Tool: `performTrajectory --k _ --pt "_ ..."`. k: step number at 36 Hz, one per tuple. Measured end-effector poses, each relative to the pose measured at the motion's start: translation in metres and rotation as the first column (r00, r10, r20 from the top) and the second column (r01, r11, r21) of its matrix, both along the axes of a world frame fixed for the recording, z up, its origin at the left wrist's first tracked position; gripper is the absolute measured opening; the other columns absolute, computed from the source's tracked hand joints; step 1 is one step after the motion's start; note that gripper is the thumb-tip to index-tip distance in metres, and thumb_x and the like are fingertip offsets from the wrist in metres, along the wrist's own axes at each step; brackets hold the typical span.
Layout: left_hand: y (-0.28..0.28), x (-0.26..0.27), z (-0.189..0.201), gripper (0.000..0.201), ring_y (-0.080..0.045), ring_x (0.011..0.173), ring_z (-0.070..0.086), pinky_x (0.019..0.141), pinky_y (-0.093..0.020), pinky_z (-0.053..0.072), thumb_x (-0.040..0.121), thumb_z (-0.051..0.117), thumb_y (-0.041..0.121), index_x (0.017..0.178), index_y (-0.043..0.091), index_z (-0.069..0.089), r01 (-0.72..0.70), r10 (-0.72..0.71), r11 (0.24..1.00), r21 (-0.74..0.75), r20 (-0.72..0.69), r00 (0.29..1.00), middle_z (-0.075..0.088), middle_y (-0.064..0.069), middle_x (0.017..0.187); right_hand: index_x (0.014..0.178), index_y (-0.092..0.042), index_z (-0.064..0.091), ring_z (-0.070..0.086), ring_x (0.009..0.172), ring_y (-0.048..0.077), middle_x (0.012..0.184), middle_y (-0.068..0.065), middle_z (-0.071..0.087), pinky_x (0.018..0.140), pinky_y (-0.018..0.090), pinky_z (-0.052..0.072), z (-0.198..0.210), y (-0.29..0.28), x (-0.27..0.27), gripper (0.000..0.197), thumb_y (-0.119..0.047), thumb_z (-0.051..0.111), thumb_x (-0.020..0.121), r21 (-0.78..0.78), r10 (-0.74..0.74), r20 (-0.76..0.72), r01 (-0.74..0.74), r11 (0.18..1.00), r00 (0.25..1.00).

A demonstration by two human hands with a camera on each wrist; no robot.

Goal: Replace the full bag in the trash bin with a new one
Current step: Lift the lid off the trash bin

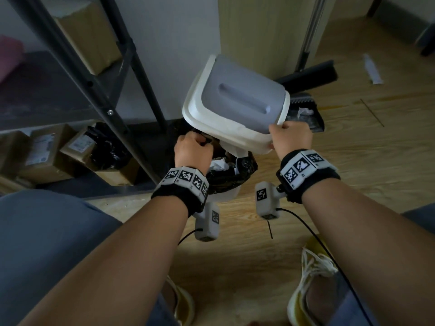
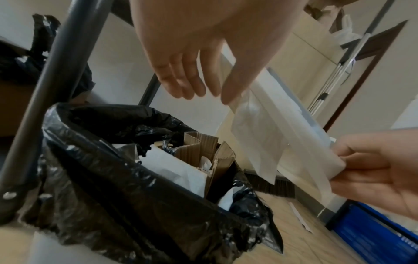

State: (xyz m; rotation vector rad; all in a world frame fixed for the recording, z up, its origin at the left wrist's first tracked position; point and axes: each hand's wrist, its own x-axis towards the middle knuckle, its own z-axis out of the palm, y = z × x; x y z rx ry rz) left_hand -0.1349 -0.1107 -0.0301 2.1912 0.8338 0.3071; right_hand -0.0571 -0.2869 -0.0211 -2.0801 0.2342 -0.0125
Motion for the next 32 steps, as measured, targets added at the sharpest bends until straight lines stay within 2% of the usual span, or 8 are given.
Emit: performTrajectory --k 3,8,13,17,22,26,28,32 --pt "-0.004 0.000 0.000 0.029 -0.018 0.105 0.060 0.091 -0.034 0.051 0.079 0.065 0.034 0.104 0.020 0.069 0.052 -0.053 0.994 -0.097 -0.010 0.999 0.066 -0.002 0.110 0.060 -0.004 0.064 0.070 0.065 0.031 0.066 0.014 0.069 0.065 0.046 0.060 0.002 0.004 0.000 0.028 -0.028 0.057 0.071 -0.003 0.017 0.011 -0.017 1.000 1.000" --pt "-0.005 -0.002 0.000 0.032 -0.012 0.095 0.060 0.075 -0.022 0.042 0.085 0.065 0.030 0.114 0.016 0.068 0.049 -0.048 0.988 -0.148 0.009 0.999 0.069 0.001 0.111 0.059 -0.003 0.063 0.069 0.064 0.033 0.064 0.015 0.068 0.063 0.047 0.060 0.005 0.006 -0.001 0.029 -0.028 0.057 0.070 0.011 0.037 0.028 -0.037 0.999 0.999" --pt "-0.007 0.000 0.000 0.035 -0.016 0.109 0.061 0.084 -0.022 0.042 0.088 0.064 0.029 0.118 0.012 0.067 0.067 -0.066 0.961 -0.270 0.012 0.998 0.069 -0.001 0.116 0.055 -0.004 0.058 0.070 0.065 0.033 0.065 0.017 0.068 0.063 0.047 0.060 0.009 0.008 -0.003 0.029 -0.027 0.058 0.072 0.017 0.033 0.039 -0.034 0.999 0.999" --pt "-0.009 0.002 0.001 0.029 -0.016 0.104 0.061 0.081 -0.022 0.040 0.090 0.061 0.023 0.114 0.008 0.068 0.049 -0.042 0.943 -0.328 0.029 0.999 0.070 -0.003 0.111 0.051 -0.009 0.054 0.070 0.065 0.033 0.065 0.018 0.068 0.064 0.046 0.060 0.011 0.009 -0.005 0.028 -0.026 0.058 0.073 0.003 0.031 0.045 -0.031 1.000 0.999" --pt "-0.011 0.001 0.002 0.030 -0.017 0.101 0.063 0.083 -0.023 0.043 0.088 0.063 0.022 0.113 0.007 0.068 0.091 -0.082 0.933 -0.349 0.040 0.996 0.070 -0.004 0.109 0.061 0.002 0.062 0.070 0.066 0.034 0.066 0.019 0.068 0.062 0.047 0.060 0.011 0.011 -0.005 0.029 -0.025 0.058 0.072 0.014 0.033 0.047 -0.034 0.999 0.998" --pt "-0.013 0.001 0.003 0.014 -0.015 0.085 0.058 0.072 -0.022 0.045 0.090 0.060 0.018 0.093 0.007 0.069 0.131 -0.127 0.929 -0.345 0.034 0.991 0.067 -0.006 0.091 0.054 -0.003 0.057 0.069 0.066 0.036 0.057 0.013 0.062 0.061 0.048 0.059 0.011 0.012 -0.006 0.028 -0.025 0.058 0.071 0.010 0.037 0.042 -0.037 0.999 0.998" --pt "-0.013 0.002 0.002 0.018 -0.018 0.079 0.056 0.065 -0.023 0.044 0.090 0.057 0.016 0.088 0.000 0.066 0.126 -0.129 0.942 -0.312 0.011 0.992 0.064 -0.010 0.085 0.048 -0.008 0.051 0.069 0.066 0.037 0.053 0.011 0.056 0.060 0.049 0.059 0.012 0.012 -0.007 0.028 -0.024 0.058 0.071 0.003 0.035 0.049 -0.036 0.999 0.998" --pt "-0.010 0.001 -0.004 0.024 -0.021 0.073 0.054 0.067 -0.026 0.039 0.090 0.055 0.018 0.069 0.007 0.058 0.095 -0.109 0.967 -0.235 -0.046 0.993 0.059 -0.005 0.070 0.050 -0.007 0.053 0.069 0.065 0.037 0.058 0.017 0.062 0.060 0.048 0.059 0.012 0.011 -0.008 0.026 -0.024 0.057 0.070 0.000 0.037 0.054 -0.037 0.999 0.998"
